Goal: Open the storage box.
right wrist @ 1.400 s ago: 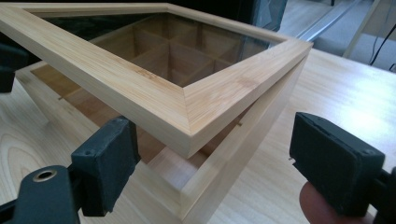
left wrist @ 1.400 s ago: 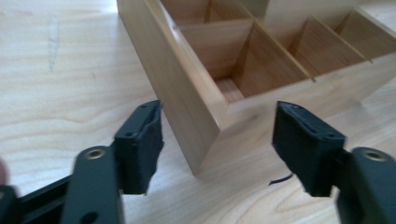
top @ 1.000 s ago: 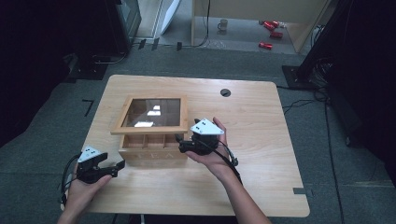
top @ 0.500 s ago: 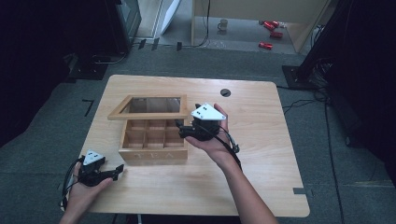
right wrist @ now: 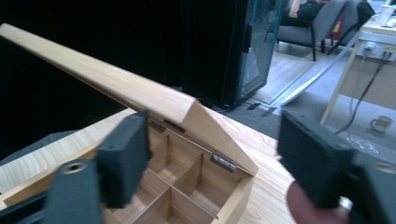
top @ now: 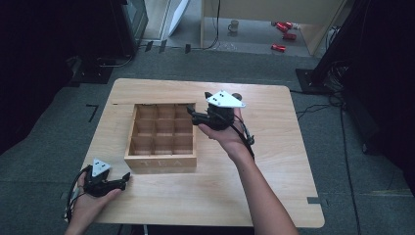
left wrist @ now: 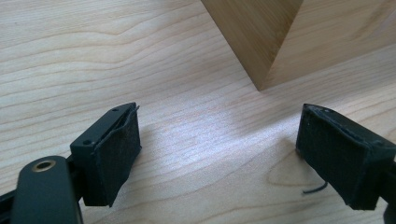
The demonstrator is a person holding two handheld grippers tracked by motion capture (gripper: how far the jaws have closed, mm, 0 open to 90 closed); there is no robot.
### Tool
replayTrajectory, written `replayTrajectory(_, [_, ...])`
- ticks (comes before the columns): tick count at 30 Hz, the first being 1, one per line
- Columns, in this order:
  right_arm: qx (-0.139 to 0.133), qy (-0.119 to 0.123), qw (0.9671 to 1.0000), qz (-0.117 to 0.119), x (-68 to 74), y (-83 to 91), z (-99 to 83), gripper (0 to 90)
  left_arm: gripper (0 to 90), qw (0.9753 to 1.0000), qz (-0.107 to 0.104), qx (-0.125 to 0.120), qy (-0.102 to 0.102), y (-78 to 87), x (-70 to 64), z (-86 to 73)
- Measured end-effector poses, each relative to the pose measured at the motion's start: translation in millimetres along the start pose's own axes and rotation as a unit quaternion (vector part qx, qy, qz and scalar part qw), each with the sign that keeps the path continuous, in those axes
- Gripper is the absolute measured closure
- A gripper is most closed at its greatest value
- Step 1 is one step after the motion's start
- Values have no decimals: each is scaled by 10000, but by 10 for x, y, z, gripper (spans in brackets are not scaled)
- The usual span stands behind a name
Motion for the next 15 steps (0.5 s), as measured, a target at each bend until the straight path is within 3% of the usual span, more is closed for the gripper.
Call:
replayTrajectory(8, [-34,-23,10000,-12,-89,-107,60,470,141,10000,-14,16,-21,-2,2,2])
replayTrajectory(15, [-48,100,9999,71,-106,-229,82,516,141,10000,-46,21,-40,-7,-2,7])
Point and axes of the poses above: each handheld gripper's, and its own axes: y roughly backward along the jaws, z roughly out of its top, x roughly to its left, the point moved 7 cm from there along -y, roughly forward along the jaws, and after that the axes turned 12 degrees about y, right-handed, at the moved point
